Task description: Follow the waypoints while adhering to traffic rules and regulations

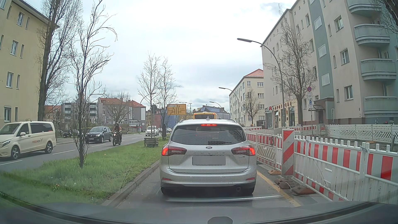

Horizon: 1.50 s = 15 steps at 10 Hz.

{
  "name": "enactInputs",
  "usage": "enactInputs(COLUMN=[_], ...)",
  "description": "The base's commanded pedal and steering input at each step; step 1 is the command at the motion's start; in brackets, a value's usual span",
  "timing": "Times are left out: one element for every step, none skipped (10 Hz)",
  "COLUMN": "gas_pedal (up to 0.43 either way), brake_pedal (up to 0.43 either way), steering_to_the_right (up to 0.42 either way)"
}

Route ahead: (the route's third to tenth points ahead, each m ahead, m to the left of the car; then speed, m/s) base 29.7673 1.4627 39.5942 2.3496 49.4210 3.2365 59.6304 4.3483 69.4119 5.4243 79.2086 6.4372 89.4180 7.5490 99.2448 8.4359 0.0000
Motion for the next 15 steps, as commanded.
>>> enactInputs(gas_pedal=[0.0, 0.0, 0.0, 0.0, 0.0, 0.0, 0.0, 0.0, 0.0, 0.0, 0.0, 0.0, 0.0, 0.0, 0.0], brake_pedal=[0.384, 0.384, 0.384, 0.378, 0.384, 0.384, 0.384, 0.384, 0.384, 0.384, 0.384, 0.384, 0.384, 0.384, 0.384], steering_to_the_right=[0.0, 0.0, 0.0, 0.0, 0.0, 0.0, 0.0, 0.0, 0.0, 0.0, 0.0, 0.0, 0.0, 0.0, 0.0])
